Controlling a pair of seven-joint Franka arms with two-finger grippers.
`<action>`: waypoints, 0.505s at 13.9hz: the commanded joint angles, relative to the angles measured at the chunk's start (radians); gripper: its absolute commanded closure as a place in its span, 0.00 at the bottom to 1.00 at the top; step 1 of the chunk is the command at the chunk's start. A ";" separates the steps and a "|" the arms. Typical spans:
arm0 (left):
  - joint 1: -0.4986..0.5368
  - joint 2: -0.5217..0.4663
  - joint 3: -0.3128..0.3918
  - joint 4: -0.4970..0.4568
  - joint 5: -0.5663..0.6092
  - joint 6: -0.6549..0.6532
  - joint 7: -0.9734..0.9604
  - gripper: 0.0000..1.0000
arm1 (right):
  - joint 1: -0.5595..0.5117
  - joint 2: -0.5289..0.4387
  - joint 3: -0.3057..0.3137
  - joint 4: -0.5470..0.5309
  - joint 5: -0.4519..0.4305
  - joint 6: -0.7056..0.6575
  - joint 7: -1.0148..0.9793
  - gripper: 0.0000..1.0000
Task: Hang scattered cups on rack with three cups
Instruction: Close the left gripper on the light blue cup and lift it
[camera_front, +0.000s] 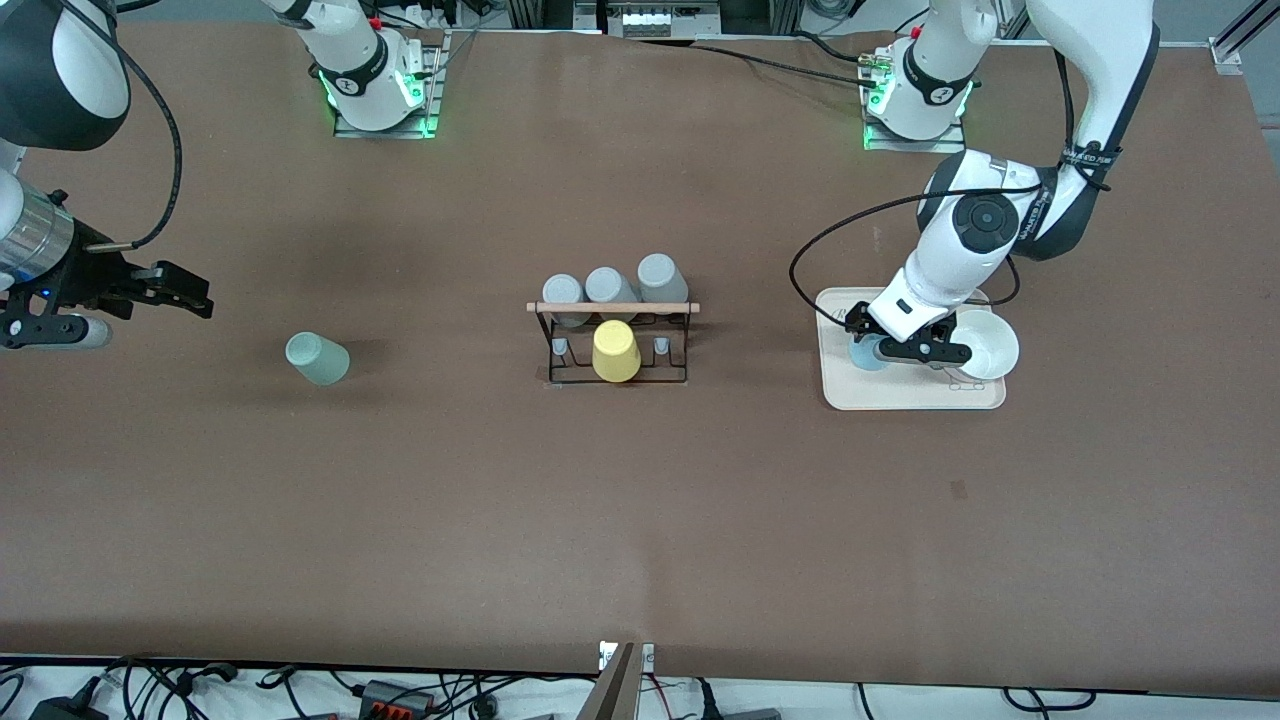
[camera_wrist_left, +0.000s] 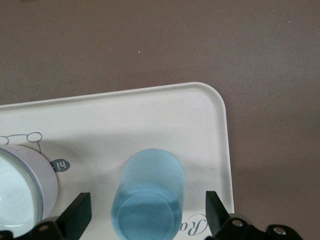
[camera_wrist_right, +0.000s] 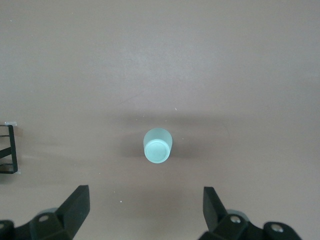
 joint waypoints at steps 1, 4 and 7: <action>0.011 0.008 -0.006 -0.029 0.029 0.034 -0.010 0.00 | 0.003 0.003 0.000 -0.003 -0.014 0.020 -0.003 0.00; 0.011 0.036 -0.006 -0.032 0.029 0.032 -0.015 0.00 | 0.001 0.002 0.000 -0.011 -0.014 0.033 -0.005 0.00; 0.011 0.033 -0.006 -0.031 0.029 0.028 -0.013 0.38 | 0.007 -0.001 0.000 -0.011 -0.014 0.031 -0.003 0.00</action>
